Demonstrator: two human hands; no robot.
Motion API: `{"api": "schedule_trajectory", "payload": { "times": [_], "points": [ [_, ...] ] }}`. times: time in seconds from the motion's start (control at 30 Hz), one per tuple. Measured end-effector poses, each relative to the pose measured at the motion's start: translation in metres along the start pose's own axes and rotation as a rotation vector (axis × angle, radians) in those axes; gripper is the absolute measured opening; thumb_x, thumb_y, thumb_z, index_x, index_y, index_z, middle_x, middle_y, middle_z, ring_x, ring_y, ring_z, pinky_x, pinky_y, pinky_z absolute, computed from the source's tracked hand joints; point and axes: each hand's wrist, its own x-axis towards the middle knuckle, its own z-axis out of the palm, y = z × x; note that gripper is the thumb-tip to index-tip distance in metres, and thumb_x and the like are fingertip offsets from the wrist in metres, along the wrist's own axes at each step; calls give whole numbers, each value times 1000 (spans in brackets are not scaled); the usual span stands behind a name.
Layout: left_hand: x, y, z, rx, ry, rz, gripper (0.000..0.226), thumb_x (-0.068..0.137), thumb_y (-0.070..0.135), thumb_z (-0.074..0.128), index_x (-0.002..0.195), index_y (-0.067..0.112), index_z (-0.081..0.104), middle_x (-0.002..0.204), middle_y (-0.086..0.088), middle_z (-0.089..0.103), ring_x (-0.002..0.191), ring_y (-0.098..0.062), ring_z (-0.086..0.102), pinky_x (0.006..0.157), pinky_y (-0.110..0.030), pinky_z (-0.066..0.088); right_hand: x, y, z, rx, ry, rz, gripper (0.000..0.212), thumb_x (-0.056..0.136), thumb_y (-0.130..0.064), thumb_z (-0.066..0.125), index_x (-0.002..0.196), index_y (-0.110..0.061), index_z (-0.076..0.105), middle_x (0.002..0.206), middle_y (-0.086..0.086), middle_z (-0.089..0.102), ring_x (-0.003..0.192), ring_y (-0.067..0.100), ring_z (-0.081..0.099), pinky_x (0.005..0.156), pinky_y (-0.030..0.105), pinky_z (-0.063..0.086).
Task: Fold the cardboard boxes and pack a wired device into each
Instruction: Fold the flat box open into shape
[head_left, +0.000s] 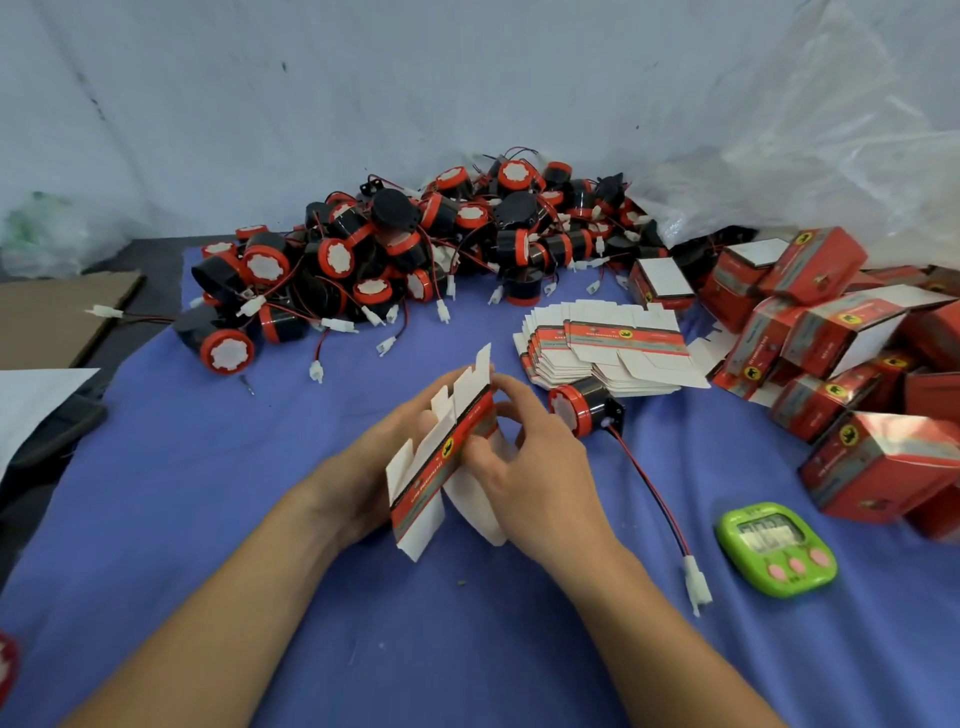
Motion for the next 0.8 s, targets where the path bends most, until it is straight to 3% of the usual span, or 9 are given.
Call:
{"api": "schedule_trajectory", "payload": {
  "times": [0.07,0.13,0.2,0.27,0.37,0.47,0.6,0.7,0.8],
  "points": [
    [-4,2,2,8,-18,30,107,33,78,91,118,24,55,91,17,79,84,4,74,68,-11,56,-1,0,0,-7,27,48,60,85,-59,67,139,-50,42,119,-27,54,113,3,52,85,26,46],
    [-2,6,2,-11,7,42,113,33,74,93,127,23,56,105,9,79,98,-1,74,80,-18,59,-2,0,-1,-45,100,79,51,81,-57,76,122,-45,48,111,-22,54,101,1,53,74,21,44],
    [4,5,5,-40,68,91,114,44,69,94,139,20,54,125,-4,69,118,-18,65,104,-38,53,-3,-3,-3,-37,152,-8,36,79,-42,80,99,-38,51,87,-14,56,80,6,55,60,19,41],
    [9,5,10,-83,200,156,100,53,56,95,138,21,55,124,-9,61,114,-27,60,104,-45,49,-5,-8,-3,118,57,-98,26,80,-24,76,97,-36,59,83,-10,62,69,9,57,59,21,48],
    [15,-2,12,1,439,299,67,72,36,79,136,27,60,120,2,68,116,-18,67,100,-34,55,-6,-18,-5,389,-217,-143,40,77,-23,62,113,-40,68,94,-7,70,80,18,62,69,22,53],
    [18,-8,12,118,529,391,65,66,43,79,129,39,62,126,13,72,124,-7,64,97,-24,55,-2,-18,-14,586,-346,-163,51,79,-13,58,123,-35,69,107,-6,70,97,15,60,81,25,53],
    [18,-13,15,207,546,443,76,71,47,74,143,35,55,139,15,64,131,1,57,95,-15,52,1,-16,-26,672,-445,-160,49,83,-6,62,131,-12,66,123,26,64,120,44,56,101,52,49],
    [18,-16,16,313,535,447,83,78,52,68,154,27,47,148,15,58,134,4,53,102,-16,49,2,-14,-27,609,-372,-179,39,76,-5,69,114,-14,72,111,26,65,110,42,59,90,42,55],
    [18,-16,14,319,554,486,78,81,50,66,153,25,47,144,11,61,134,-6,56,103,-22,51,6,-12,-31,696,-265,-158,34,74,-4,68,106,-12,74,101,17,66,98,29,59,79,32,56]
  ]
}}
